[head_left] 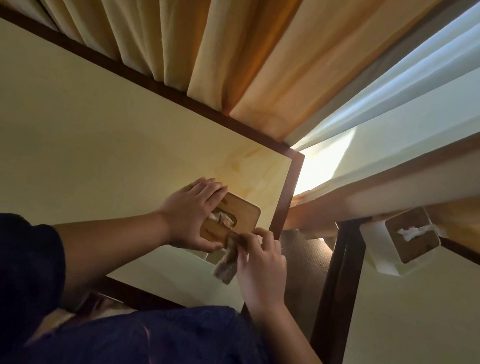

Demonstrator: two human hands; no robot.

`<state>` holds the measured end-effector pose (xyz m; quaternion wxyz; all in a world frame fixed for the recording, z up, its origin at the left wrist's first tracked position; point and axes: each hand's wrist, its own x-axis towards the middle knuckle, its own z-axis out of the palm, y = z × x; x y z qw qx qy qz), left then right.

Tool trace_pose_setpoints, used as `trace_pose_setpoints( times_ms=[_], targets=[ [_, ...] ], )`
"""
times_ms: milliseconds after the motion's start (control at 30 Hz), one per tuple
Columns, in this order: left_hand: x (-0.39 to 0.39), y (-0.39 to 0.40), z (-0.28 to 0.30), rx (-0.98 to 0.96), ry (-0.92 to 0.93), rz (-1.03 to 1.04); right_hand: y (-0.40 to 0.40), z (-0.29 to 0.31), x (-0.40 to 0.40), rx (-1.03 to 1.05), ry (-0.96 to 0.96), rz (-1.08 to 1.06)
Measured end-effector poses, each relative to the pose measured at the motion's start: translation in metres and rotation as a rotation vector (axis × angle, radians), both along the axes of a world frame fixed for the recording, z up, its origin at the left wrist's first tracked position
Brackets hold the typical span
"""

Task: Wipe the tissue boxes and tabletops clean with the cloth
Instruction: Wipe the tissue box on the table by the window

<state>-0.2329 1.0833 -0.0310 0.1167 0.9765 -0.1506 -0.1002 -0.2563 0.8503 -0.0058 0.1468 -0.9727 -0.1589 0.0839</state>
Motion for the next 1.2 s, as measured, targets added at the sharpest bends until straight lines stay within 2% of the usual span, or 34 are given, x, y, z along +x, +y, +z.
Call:
trace_pose_setpoints(
  times_ms=[333, 500, 600, 667, 767, 900, 1067, 1200],
  targets=[
    [0.035, -0.009, 0.042, 0.307, 0.221, -0.280, -0.027, 0.013, 0.000, 0.125, 0.041, 0.082],
    [0.052, -0.026, 0.052, 0.405, 0.181, -0.632, -0.043, 0.026, 0.011, 0.059, 0.139, 0.226],
    [0.055, -0.036, 0.056, 0.403, 0.158, -0.694, -0.038, 0.026, 0.011, 0.035, 0.138, 0.280],
    [0.054, -0.035, 0.056, 0.335, 0.230, -0.584, -0.031, 0.022, 0.008, 0.040, 0.103, 0.267],
    [0.038, -0.026, 0.052, 0.070, 0.359, -0.265, -0.022, 0.012, 0.000, 0.075, 0.058, 0.173],
    [-0.008, -0.032, 0.032, -0.112, 0.203, 0.178, -0.020, 0.007, -0.013, 0.156, -0.036, 0.142],
    [-0.030, -0.050, 0.004, -0.136, 0.119, 0.311, -0.021, 0.007, -0.016, 0.200, -0.020, 0.142],
    [-0.034, -0.054, -0.008, -0.160, 0.054, 0.338, -0.029, 0.011, -0.017, 0.134, 0.052, 0.209]
  ],
)
